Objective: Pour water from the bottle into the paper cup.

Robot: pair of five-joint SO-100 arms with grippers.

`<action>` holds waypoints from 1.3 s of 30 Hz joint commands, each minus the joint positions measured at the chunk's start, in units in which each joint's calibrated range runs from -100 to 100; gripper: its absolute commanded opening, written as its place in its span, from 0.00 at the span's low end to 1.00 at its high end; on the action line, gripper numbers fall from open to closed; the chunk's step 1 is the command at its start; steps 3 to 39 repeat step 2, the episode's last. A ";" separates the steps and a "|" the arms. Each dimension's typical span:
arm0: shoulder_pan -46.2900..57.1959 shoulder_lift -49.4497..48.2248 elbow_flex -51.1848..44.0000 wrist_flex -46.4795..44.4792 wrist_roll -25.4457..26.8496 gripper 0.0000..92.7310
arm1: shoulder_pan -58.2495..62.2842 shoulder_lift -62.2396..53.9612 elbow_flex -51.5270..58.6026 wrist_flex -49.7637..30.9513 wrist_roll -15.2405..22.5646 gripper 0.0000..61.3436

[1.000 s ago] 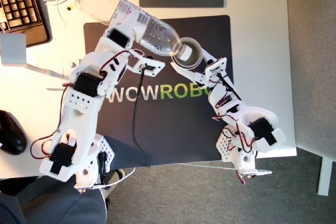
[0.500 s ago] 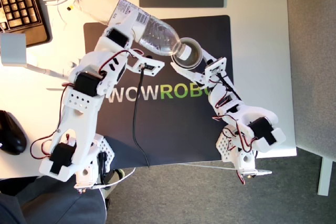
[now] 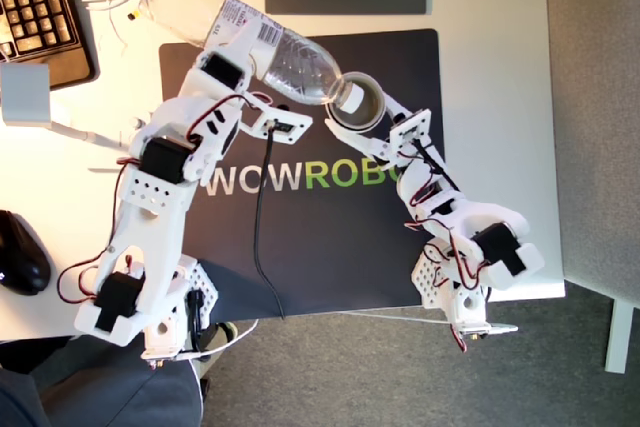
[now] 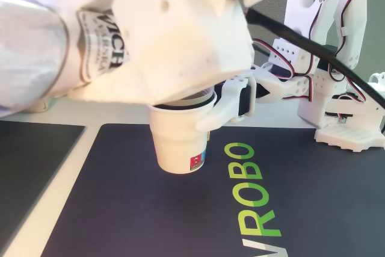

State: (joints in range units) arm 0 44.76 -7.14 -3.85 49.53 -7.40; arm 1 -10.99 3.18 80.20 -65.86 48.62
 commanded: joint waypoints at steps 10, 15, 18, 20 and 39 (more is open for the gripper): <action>-1.57 -5.80 -5.92 -0.77 0.83 0.00 | 1.01 -0.48 -4.01 -1.95 -0.49 0.13; -1.57 -5.80 -5.92 -0.77 0.83 0.00 | 1.01 -0.48 -4.01 -1.95 -0.49 0.13; -1.57 -5.80 -5.92 -0.77 0.83 0.00 | 1.01 -0.48 -4.01 -1.95 -0.49 0.13; -1.57 -5.80 -5.92 -0.77 0.83 0.00 | 1.01 -0.48 -4.01 -1.95 -0.49 0.13; -1.57 -5.80 -5.92 -0.77 0.83 0.00 | 1.01 -0.48 -4.01 -1.95 -0.49 0.13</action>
